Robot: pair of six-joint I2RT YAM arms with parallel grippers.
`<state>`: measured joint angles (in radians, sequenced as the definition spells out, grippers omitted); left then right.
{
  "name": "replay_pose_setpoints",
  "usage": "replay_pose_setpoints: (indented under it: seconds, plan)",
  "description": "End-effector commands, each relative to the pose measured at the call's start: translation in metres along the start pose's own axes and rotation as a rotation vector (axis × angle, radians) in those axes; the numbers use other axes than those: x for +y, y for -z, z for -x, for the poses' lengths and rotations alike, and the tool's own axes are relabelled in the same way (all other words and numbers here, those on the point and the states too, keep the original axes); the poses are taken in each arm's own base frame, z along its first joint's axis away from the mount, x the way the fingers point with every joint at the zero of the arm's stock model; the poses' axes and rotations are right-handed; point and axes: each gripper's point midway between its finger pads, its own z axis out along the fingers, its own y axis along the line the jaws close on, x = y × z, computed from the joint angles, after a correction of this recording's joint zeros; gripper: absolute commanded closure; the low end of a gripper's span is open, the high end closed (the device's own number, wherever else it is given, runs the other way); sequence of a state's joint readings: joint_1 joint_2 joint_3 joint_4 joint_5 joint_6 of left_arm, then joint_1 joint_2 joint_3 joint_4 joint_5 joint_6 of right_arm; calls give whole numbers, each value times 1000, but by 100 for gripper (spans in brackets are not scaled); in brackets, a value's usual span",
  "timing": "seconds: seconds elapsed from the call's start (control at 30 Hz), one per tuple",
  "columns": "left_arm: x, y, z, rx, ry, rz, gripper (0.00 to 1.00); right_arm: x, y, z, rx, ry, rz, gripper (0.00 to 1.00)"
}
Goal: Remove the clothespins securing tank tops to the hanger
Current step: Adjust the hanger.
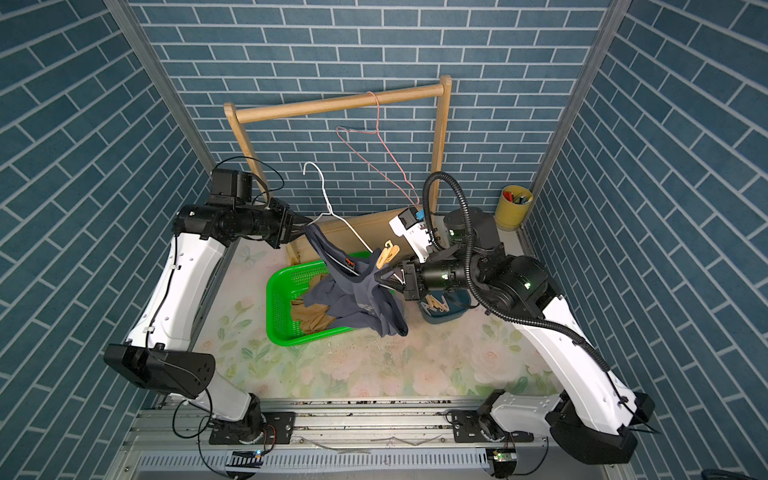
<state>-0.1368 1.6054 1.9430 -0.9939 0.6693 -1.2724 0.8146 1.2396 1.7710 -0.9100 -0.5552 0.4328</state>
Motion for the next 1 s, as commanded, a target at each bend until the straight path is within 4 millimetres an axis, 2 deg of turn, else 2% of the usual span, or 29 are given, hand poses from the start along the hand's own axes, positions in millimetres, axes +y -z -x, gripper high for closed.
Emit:
replay_pose_setpoints:
  seconds: [0.0,0.2,0.23,0.37,0.57,0.6,0.67,0.77,0.97]
  plan:
    - [-11,8,-11,71,2,-24,77,9,4,5,-12,114,5,100]
    - [-17,2,-18,149,14,-36,76,8,-2,4,-4,140,-11,100]
    - [-15,0,-19,164,19,-35,78,7,-3,4,-2,144,-16,100]
    - [-15,-3,-21,192,46,-43,98,4,-4,6,-2,156,-33,100]
    - [-29,-14,-19,243,128,-139,100,-4,-9,4,29,192,-65,100]
    - [-30,-14,-19,250,128,-140,99,-5,-10,4,35,197,-70,100]
    - [-30,-14,-22,272,124,-129,85,-6,-12,4,44,205,-73,100]
    - [-26,-16,-23,290,132,-115,74,-4,-12,8,29,216,-71,100]
    - [-22,-18,-25,308,151,-105,68,-6,-12,11,17,231,-82,100]
